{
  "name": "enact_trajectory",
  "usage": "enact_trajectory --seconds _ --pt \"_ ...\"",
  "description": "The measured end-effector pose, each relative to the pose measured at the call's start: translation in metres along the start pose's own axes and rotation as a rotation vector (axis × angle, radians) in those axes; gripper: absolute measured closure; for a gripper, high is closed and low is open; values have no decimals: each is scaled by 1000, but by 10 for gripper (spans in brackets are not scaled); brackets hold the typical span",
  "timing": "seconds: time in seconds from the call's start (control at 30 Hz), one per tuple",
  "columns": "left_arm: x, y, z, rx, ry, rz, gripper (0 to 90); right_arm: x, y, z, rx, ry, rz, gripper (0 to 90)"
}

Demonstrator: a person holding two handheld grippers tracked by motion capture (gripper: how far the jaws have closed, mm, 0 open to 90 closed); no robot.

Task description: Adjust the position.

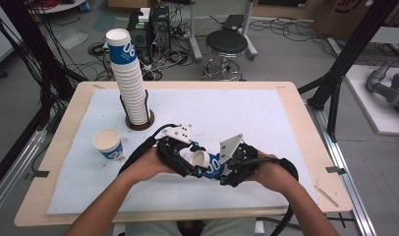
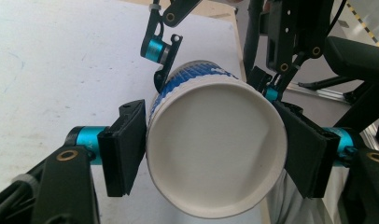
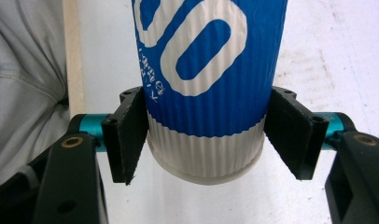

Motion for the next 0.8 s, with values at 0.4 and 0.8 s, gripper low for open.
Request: enact_trajectory --seconds 0.4,0.8 --pt "0 -1 -10 -67 -21 18 296 -1 -12 -6 -221 47 114 204" --pt "5 -13 -24 -164 15 -3 298 -1 -32 -14 -460 85 240 204"
Point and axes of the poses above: each handheld gripper's, and its own axes: z roughly forward along the jaws, y roughly out of its top, x roughly to its left, the point moved 3 cm from there along z, roughly forward along the jaws
